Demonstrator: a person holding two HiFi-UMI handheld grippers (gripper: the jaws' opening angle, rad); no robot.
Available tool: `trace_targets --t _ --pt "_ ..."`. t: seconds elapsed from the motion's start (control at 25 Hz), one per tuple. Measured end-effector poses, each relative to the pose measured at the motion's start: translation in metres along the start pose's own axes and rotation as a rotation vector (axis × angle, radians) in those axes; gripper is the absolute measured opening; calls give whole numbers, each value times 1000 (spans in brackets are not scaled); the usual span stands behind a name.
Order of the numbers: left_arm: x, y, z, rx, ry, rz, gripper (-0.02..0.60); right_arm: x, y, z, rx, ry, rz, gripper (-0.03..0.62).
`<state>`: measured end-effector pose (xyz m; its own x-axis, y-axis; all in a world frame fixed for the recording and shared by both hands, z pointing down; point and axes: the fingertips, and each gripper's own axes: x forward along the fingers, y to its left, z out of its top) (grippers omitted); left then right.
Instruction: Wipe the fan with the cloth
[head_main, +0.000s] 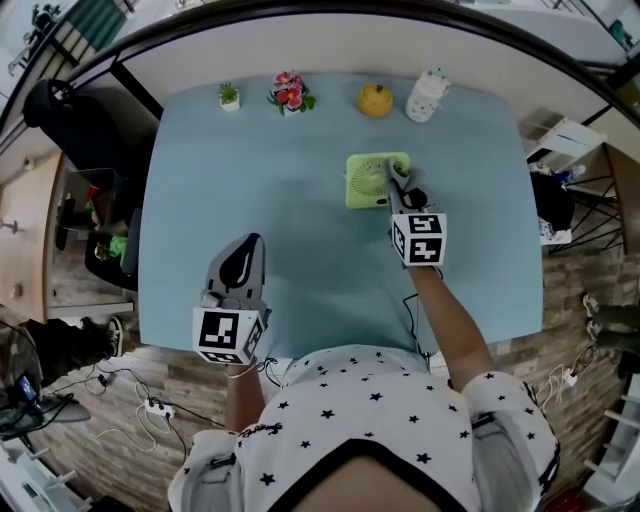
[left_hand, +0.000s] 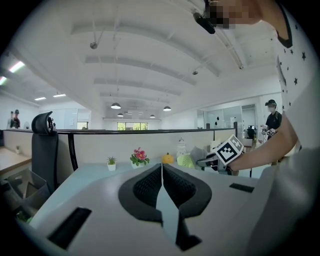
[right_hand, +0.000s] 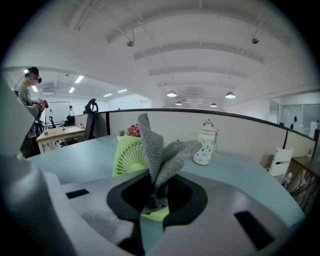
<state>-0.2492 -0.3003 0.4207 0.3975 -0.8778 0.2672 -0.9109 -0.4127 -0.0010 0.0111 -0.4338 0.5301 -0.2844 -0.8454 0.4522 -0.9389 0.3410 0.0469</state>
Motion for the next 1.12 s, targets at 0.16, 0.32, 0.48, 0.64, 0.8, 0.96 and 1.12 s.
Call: trace_targets --t 0.16,0.32,0.48,0.64,0.8,0.96,1.12 --pt "-2 1 1 2 -1 3 31 -5 -23 -10 45 18 -51 52" --pt "-1 2 1 2 0 4 31 -6 -35 -17 77 33 -77 52" --pt "-1 0 1 1 -4 3 32 -6 -35 -20 91 36 -79 52" --pt "-2 1 1 1 -3 5 31 -10 -27 -10 103 2 -57 52" --pt "-3 2 1 2 0 6 31 -12 -1 4 86 -39 4 52" --pt "-5 3 1 0 -2 8 31 -7 31 11 28 -49 76 52" --pt "-7 4 1 -2 0 13 31 1 68 7 -69 -28 157 52"
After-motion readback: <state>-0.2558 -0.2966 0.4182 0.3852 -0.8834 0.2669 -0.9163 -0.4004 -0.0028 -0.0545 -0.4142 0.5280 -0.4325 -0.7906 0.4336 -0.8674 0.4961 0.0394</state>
